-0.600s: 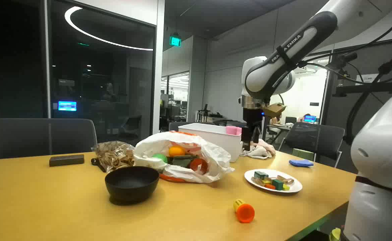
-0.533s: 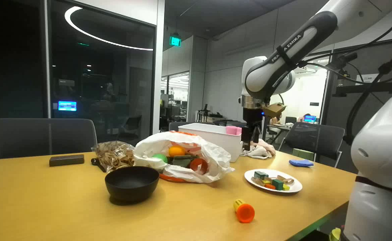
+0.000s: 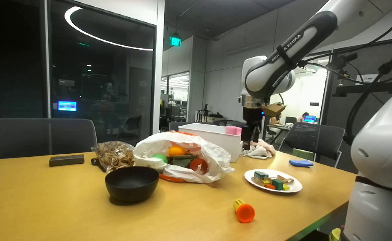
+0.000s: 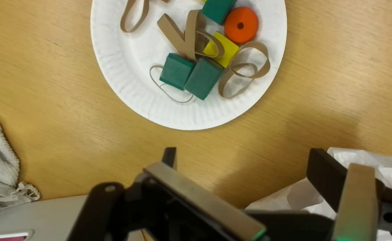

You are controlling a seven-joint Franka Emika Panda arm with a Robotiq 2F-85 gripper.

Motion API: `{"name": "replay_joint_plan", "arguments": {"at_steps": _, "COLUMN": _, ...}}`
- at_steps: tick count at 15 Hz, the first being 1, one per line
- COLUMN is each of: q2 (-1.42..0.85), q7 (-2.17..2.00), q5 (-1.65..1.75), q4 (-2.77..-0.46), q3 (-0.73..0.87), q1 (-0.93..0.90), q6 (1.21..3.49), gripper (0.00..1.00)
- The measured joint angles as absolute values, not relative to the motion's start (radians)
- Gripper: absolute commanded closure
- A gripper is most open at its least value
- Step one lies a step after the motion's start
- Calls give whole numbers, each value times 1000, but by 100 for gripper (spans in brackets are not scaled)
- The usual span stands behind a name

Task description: Remove the objects from the plastic bag, place the stuffed toys on the table and place the fruits inside the black bowl

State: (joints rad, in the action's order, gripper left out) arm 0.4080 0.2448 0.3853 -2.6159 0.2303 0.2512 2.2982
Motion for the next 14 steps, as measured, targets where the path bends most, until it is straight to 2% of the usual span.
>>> {"name": "replay_joint_plan", "arguments": {"at_steps": 7, "q2": 407, "q7": 262, "q5": 385, "q4": -2645, "q3": 215, "q1": 237, "q6": 2282, "gripper": 0}}
{"name": "replay_joint_plan", "arguments": {"at_steps": 14, "q2": 412, "q7": 336, "q5": 303, "q4": -2713, "q3": 110, "q1": 48, "q6": 2245, "gripper": 0}}
